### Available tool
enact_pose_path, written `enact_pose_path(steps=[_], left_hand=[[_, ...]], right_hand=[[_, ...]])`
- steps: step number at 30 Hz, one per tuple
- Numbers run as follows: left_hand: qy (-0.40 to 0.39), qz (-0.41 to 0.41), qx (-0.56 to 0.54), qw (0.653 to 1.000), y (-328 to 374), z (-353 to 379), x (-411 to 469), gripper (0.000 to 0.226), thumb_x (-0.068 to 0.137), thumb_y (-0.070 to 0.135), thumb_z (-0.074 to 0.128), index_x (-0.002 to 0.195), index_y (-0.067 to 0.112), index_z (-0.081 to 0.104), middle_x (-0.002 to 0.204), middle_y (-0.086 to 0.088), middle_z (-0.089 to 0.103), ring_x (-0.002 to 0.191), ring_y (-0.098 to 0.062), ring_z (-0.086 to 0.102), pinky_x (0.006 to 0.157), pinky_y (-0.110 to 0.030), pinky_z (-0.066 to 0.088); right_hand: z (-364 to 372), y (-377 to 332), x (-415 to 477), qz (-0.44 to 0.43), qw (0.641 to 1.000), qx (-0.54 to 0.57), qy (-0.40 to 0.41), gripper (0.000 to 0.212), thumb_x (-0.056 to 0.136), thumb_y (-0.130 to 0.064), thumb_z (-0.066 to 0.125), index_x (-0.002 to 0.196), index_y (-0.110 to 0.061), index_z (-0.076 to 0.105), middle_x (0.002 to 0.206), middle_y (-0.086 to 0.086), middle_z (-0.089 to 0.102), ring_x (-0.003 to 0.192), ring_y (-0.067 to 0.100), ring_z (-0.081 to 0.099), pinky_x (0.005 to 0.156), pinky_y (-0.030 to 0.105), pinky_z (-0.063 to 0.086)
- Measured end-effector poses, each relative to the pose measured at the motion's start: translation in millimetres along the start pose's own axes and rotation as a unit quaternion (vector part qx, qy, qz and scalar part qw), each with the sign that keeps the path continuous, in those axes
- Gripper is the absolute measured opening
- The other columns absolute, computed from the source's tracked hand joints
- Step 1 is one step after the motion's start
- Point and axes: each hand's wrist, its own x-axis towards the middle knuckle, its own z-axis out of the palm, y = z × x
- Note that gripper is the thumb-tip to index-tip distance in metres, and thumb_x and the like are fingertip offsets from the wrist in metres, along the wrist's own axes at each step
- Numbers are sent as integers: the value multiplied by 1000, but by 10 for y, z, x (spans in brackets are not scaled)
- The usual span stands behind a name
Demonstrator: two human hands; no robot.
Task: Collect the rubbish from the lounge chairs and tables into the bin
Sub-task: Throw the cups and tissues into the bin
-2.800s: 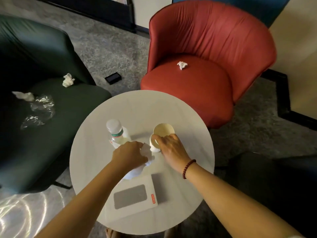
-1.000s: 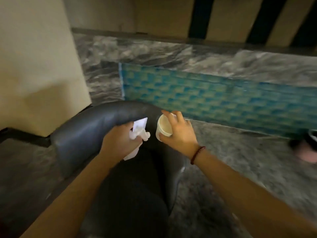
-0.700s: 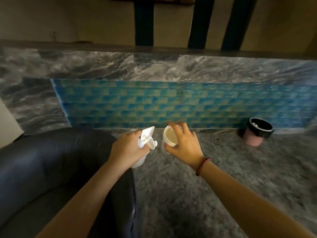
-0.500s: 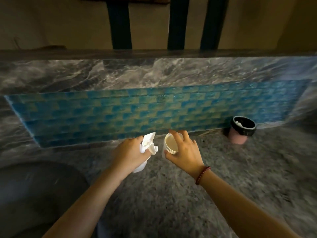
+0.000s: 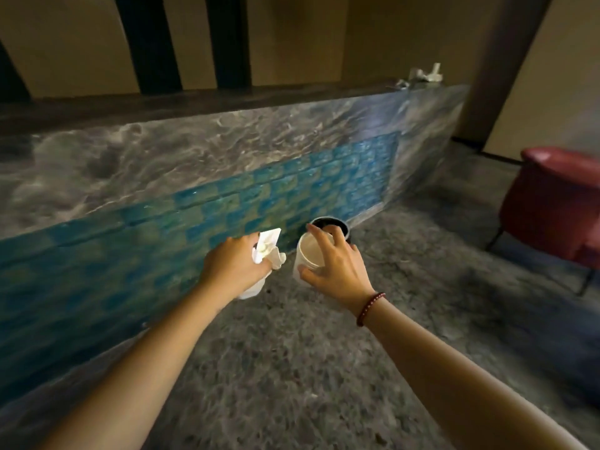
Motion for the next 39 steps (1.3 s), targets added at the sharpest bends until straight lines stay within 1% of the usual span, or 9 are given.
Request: enact_pose_path(steps=[6, 13, 20, 23, 25, 29, 33, 36, 39], left_hand=[[-55, 71, -15, 996, 631, 625, 1976, 34, 77, 34, 60, 107, 18, 57, 104, -11, 66, 90, -33, 61, 59, -29, 36], [-74, 103, -10, 992, 1190, 1843, 3965, 39, 79, 36, 59, 114, 19, 58, 103, -10, 67, 87, -32, 62, 59, -28, 37], [-118, 36, -14, 992, 1455, 2778, 5788, 30, 75, 35, 61, 101, 19, 59, 99, -9, 67, 88, -33, 61, 59, -28, 39], [-122, 0, -19, 992, 1362, 3044, 6415, 16, 74, 32, 60, 84, 22, 54, 85, -6, 65, 72, -29, 56, 49, -26, 30], [-126, -23, -10, 992, 1254, 3264, 6821, 17, 74, 33, 60, 80, 22, 49, 73, -2, 56, 67, -26, 52, 47, -24, 26], [-123, -59, -16, 990, 989, 3974, 7698, 18, 73, 34, 63, 81, 20, 54, 69, 1, 53, 61, -23, 47, 49, -26, 29], [-161, -91, -37, 982, 721, 4956, 8507, 24, 75, 30, 63, 88, 11, 60, 76, -7, 65, 65, -27, 59, 51, -28, 39], [-194, -149, -71, 967, 533, 5642, 8866, 23, 74, 26, 63, 88, 8, 61, 70, -6, 61, 67, -29, 61, 54, -31, 43], [-209, -218, -93, 949, 325, 6247, 9034, 26, 75, 27, 63, 93, 9, 60, 78, -10, 64, 72, -32, 61, 59, -34, 48]], right_hand=[[-158, 1443, 1131, 88, 995, -17, 33, 72, 71, -42, 68, 134, -23, 37, 126, 7, 44, 97, 32, 57, 79, 37, 46], [142, 3218, 2514, 125, 991, -30, 44, 74, 71, -44, 67, 134, -23, 35, 128, 7, 42, 99, 33, 56, 82, 39, 46], [694, 4732, 4198, 104, 994, 7, -42, 72, 72, -44, 68, 132, -23, 34, 130, 7, 40, 100, 35, 56, 81, 40, 48], [1035, 5159, 4894, 83, 994, 34, -68, 72, 71, -42, 69, 131, -22, 36, 129, 8, 41, 99, 35, 56, 78, 40, 48], [1316, 5417, 5327, 62, 993, 40, -87, 72, 71, -42, 69, 131, -21, 36, 129, 8, 41, 98, 35, 57, 76, 37, 47], [1950, 6034, 6131, 38, 991, 55, -113, 72, 70, -42, 68, 131, -21, 36, 128, 8, 42, 99, 34, 56, 80, 39, 47], [2692, 6711, 6757, 61, 984, 80, -146, 73, 68, -37, 70, 130, -18, 37, 123, 9, 43, 97, 33, 56, 79, 41, 49], [3284, 7166, 7059, 78, 973, 94, -194, 75, 65, -32, 73, 130, -20, 37, 123, 9, 43, 99, 32, 54, 81, 42, 49], [3897, 7565, 7208, 83, 960, 107, -246, 77, 64, -29, 74, 131, -21, 37, 126, 9, 41, 100, 32, 54, 81, 40, 50]])
